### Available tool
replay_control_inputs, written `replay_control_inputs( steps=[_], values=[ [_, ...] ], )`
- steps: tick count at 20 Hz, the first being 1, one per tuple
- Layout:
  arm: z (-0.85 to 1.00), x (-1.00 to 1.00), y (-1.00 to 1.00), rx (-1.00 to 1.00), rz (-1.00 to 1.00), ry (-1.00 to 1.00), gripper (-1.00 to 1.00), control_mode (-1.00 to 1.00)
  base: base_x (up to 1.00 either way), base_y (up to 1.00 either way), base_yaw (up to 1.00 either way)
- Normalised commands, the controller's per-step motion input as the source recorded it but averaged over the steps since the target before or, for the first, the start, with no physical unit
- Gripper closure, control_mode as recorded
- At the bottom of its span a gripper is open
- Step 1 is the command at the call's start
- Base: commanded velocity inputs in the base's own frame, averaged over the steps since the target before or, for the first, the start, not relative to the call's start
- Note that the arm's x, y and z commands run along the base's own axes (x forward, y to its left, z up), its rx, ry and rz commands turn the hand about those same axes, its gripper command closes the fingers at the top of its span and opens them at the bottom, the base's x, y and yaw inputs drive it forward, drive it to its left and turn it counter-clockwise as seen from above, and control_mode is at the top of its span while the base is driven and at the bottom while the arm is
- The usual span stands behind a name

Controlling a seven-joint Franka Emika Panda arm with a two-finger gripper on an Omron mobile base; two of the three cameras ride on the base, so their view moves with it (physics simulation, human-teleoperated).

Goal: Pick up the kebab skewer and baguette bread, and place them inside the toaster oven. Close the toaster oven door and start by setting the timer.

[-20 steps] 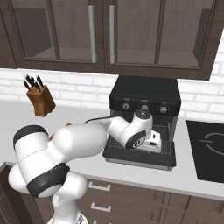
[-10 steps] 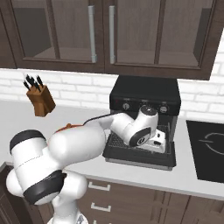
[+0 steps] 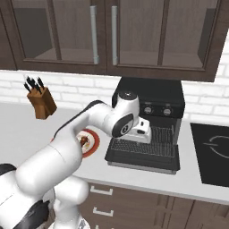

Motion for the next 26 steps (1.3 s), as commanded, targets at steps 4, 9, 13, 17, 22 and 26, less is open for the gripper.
replay_control_inputs(
  steps=[4, 9, 13, 17, 22, 26],
  values=[
    [0.17, 0.00, 1.00, -0.03, 0.09, 0.00, -1.00, -1.00, 0.00, 0.00, 0.00],
    [0.31, 0.00, 1.00, 0.00, 0.07, 0.00, -1.00, -1.00, 0.00, 0.00, 0.00],
    [0.23, 0.00, 0.99, 0.00, 0.04, 0.00, -1.00, -1.00, 0.00, 0.00, 0.00],
    [0.00, 0.04, 0.96, 0.00, 0.00, 0.00, -1.00, -1.00, 0.00, 0.00, 0.00],
    [0.00, 0.17, 0.84, 0.00, 0.00, 0.00, -1.00, -1.00, 0.00, 0.00, 0.00],
    [0.00, 0.17, 0.53, 0.00, 0.00, 0.00, -1.00, -1.00, 0.00, 0.00, 0.00]
  ],
)
